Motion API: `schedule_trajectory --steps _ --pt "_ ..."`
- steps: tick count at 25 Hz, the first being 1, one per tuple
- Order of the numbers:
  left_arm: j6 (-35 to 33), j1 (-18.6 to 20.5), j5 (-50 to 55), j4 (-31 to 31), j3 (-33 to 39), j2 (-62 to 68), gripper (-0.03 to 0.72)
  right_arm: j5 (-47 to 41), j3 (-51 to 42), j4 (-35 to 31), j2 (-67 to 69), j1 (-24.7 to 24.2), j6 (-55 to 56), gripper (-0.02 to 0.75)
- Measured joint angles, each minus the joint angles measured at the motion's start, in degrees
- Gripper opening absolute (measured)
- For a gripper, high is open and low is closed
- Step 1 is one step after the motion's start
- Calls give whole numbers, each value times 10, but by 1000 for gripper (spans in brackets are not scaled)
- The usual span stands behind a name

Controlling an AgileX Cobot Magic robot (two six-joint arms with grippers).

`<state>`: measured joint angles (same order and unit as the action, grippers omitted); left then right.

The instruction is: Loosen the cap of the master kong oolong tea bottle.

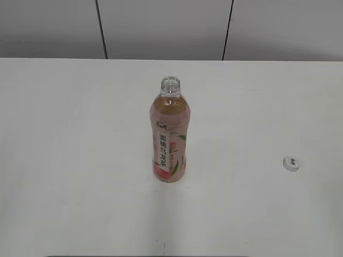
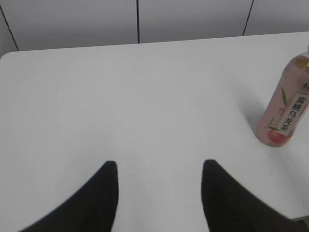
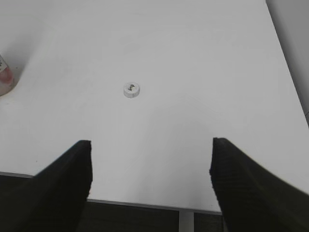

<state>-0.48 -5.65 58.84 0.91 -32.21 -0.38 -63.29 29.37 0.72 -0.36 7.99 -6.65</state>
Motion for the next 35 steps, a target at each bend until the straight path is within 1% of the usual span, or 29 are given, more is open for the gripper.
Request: schedule_trajectory --steps 5,17,19,24,26,32,35 --pt "0 0 0 0 0 0 335 0 0 3 0 0 4 579" --pt "0 0 0 0 0 0 333 1 0 3 0 -2 3 579" --pt "0 0 0 -1 0 0 333 2 0 3 0 -21 3 579" --pt "0 0 0 -1 0 0 333 3 0 3 0 -122 4 579" --pt "0 0 0 -1 0 0 333 3 0 3 0 -145 4 579" --pt "0 1 0 -1 0 0 328 4 0 3 0 -150 4 579" --pt "0 13 0 -1 0 0 319 4 0 3 0 -150 4 579"
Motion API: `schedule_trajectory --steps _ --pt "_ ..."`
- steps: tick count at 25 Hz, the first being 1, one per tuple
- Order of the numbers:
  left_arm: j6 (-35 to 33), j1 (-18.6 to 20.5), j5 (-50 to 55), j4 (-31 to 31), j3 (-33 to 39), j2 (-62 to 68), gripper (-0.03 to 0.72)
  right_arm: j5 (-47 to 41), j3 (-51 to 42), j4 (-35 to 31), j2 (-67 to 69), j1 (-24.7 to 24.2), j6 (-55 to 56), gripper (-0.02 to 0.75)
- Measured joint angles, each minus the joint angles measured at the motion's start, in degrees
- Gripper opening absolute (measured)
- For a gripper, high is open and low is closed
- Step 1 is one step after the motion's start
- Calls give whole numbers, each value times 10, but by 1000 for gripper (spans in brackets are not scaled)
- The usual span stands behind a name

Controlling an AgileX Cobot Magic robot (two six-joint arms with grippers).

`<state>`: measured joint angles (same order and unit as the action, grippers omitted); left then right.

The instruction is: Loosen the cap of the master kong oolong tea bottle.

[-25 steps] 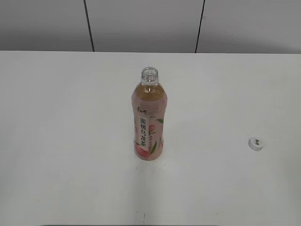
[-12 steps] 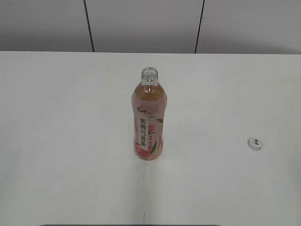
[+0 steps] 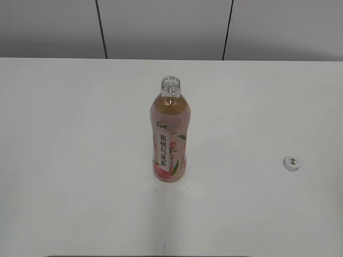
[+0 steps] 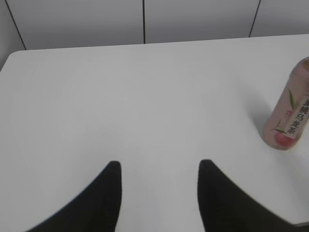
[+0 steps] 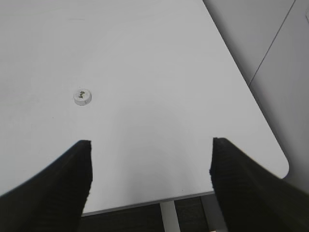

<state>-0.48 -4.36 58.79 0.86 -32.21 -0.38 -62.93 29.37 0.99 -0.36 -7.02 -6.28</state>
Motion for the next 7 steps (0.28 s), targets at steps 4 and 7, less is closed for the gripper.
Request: schedule_trajectory --steps 4,7 --pt "0 41 0 0 0 0 314 0 0 0 0 0 0 579" --pt "0 50 0 0 0 0 314 0 0 0 0 0 0 579"
